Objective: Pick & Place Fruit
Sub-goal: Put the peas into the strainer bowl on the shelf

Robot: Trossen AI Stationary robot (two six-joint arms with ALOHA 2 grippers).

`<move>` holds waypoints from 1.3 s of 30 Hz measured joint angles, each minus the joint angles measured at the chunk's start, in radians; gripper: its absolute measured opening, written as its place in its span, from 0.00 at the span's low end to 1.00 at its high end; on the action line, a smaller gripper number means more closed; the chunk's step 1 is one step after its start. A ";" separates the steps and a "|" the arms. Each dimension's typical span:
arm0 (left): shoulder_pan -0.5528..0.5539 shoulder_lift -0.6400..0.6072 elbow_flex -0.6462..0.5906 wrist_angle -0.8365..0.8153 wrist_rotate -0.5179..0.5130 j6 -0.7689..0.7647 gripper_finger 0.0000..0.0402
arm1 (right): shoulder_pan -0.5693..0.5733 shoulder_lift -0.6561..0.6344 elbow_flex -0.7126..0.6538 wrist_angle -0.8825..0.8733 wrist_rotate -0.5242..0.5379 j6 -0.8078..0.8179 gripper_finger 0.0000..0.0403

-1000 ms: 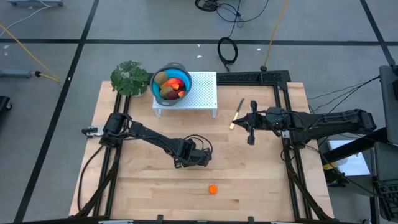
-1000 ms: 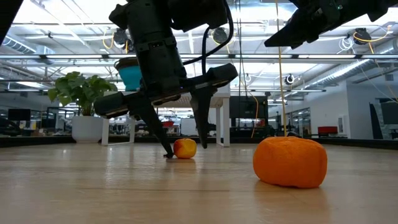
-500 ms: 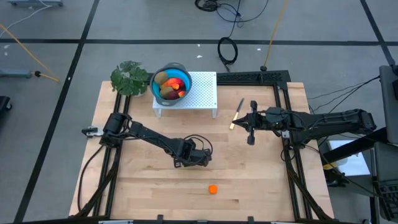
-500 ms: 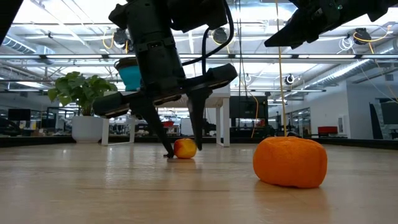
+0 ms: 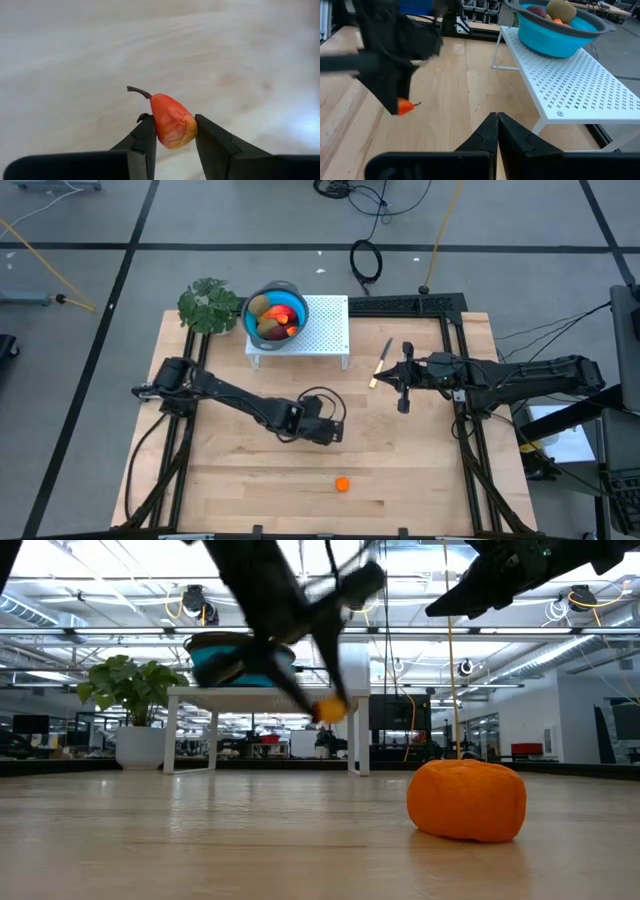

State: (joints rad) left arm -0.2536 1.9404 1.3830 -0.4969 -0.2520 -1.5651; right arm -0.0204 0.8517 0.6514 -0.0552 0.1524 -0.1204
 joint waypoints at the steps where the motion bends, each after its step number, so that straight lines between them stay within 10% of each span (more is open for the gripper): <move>1: -0.004 -0.013 0.000 0.023 -0.020 0.062 0.26 | 0.000 0.000 0.000 -0.002 0.000 0.000 0.01; 24: -0.118 -0.243 0.000 0.890 -0.059 1.464 0.26 | 0.000 0.000 0.000 -0.010 0.000 0.000 0.01; 39: -0.135 -0.242 0.000 1.319 0.461 1.796 0.26 | 0.000 0.000 0.000 -0.010 0.000 0.000 0.01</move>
State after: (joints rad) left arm -0.3885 1.6988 1.3830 0.8218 0.2093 0.2314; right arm -0.0204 0.8516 0.6514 -0.0654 0.1524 -0.1200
